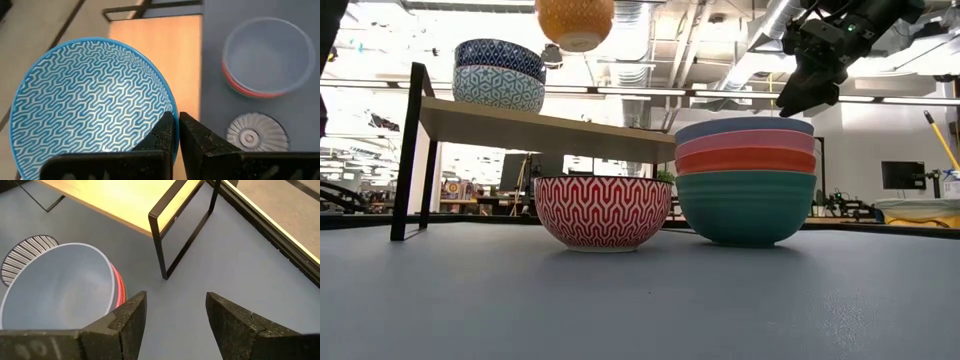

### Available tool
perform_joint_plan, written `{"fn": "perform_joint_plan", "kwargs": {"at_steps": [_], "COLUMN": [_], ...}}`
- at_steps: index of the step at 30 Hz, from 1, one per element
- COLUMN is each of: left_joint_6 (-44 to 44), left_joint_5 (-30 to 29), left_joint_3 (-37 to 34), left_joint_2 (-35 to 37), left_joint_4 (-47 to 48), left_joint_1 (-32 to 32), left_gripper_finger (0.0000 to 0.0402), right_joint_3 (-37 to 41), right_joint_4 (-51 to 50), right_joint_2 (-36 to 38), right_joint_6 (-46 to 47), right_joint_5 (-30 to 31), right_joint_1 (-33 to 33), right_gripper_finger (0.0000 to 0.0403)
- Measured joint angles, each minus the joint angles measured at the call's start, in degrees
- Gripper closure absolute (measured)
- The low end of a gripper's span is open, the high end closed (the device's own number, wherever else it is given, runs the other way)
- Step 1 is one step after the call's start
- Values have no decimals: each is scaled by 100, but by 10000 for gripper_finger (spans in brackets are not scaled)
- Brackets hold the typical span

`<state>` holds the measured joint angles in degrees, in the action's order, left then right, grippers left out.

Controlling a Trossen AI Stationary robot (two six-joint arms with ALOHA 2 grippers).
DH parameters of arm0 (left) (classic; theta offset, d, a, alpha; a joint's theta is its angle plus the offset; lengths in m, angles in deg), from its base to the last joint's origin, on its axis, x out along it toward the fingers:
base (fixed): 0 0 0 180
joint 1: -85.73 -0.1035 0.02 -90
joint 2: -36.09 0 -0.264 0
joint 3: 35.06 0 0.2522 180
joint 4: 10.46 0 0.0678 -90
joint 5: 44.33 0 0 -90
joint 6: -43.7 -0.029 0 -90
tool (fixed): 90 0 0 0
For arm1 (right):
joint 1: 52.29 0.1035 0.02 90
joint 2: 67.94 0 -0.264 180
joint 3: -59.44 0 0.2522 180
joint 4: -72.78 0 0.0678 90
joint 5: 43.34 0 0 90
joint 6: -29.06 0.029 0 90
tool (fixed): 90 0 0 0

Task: Place and stack bowls onto a shelf
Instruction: Stack the small blue bowl on top the small yellow bowl on the shelf

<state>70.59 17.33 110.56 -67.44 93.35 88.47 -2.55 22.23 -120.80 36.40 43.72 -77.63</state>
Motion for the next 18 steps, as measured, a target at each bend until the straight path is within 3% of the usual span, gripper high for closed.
{"fn": "perform_joint_plan", "kwargs": {"at_steps": [9, 14, 18], "left_joint_6": [-400, -411, 148], "left_joint_5": [-102, -1016, -1525], "left_joint_3": [31, -174, -963], "left_joint_2": [788, 1825, 2706], "left_joint_4": [-5, -10, 7], "left_joint_1": [-18, 347, 691], "left_gripper_finger": [401, 401, 401], "right_joint_3": [0, 0, 0], "right_joint_4": [-1, -1, 0], "right_joint_2": [-2, 0, -1], "right_joint_6": [-31, -29, -29], "right_joint_5": [0, 0, 0], "right_joint_1": [-31, -31, -31], "right_gripper_finger": [173, 173, 173]}}
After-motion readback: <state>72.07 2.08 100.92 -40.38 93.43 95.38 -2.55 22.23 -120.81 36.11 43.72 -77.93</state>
